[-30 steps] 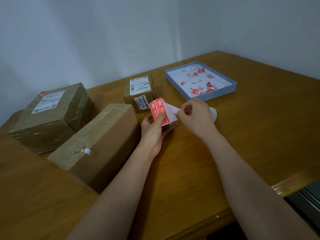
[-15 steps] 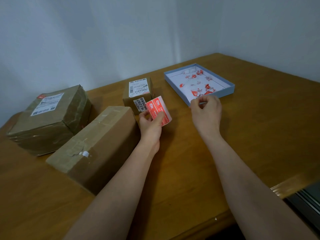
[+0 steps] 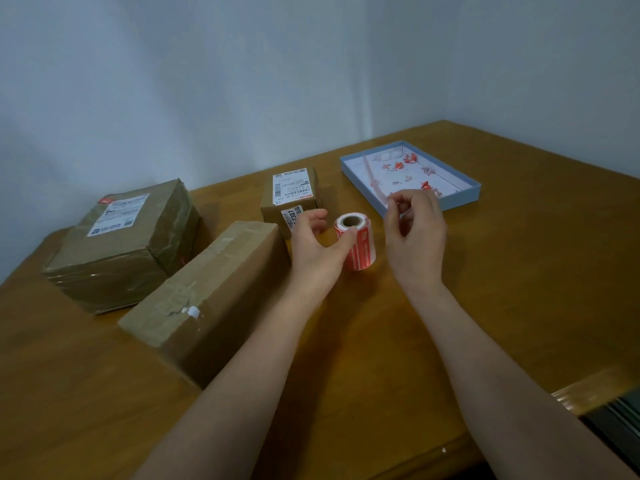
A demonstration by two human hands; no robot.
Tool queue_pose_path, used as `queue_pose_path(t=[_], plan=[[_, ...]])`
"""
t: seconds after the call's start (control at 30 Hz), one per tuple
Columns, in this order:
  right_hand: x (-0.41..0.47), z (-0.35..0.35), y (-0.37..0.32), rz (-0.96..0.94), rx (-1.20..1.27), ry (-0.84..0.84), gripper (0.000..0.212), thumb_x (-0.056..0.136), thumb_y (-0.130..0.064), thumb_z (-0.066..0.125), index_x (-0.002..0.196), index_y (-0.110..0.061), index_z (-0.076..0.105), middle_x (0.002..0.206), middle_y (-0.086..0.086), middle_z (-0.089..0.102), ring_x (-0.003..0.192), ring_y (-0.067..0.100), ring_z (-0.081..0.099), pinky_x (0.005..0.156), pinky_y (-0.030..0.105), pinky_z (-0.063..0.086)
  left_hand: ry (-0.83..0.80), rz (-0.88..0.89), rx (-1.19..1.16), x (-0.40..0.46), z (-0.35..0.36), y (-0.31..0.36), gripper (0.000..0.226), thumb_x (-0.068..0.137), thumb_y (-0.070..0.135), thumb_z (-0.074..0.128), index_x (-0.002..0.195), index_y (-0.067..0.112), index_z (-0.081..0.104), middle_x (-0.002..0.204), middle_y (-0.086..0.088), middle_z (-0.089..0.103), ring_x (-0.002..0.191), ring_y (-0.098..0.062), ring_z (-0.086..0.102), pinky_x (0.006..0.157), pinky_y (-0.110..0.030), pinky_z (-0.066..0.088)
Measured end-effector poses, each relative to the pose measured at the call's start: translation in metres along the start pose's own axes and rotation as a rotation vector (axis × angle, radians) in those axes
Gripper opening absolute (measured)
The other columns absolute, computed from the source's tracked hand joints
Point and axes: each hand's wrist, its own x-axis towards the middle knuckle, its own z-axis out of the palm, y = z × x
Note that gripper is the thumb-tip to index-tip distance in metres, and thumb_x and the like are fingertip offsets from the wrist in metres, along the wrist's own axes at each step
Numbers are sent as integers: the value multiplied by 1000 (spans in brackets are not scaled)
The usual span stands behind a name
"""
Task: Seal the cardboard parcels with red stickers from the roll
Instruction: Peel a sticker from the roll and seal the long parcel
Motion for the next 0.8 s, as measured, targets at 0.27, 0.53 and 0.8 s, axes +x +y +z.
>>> queue_pose_path(t=[0.27, 0.53, 0.8], plan=[[-3, 11, -27, -159, 100, -109, 10, 95, -10, 56, 102, -5, 61, 91, 4, 66, 82, 9, 60, 72, 4, 44, 76, 10, -272, -9, -45, 45, 28, 87, 35, 69, 100, 12, 60, 90, -7, 70, 78, -15, 71, 78, -30, 59], [-12, 18, -42, -292, 137, -211, 11, 93, -5, 59, 103, -2, 61, 95, 9, 66, 87, 13, 63, 76, 8, 47, 124, 7, -398, -14, -77, 57, 28, 94, 26, 62, 101, -1, 60, 89, -17, 72, 76, -23, 73, 72, -30, 60], [-14, 15, -60, -288, 135, -231, 13, 91, -8, 63, 103, -3, 64, 99, 8, 68, 92, 5, 60, 77, 2, 44, 125, 45, -339, -23, -102, 52, 11, 92, 9, 64, 99, 2, 63, 99, -20, 69, 84, -25, 72, 76, -30, 59]])
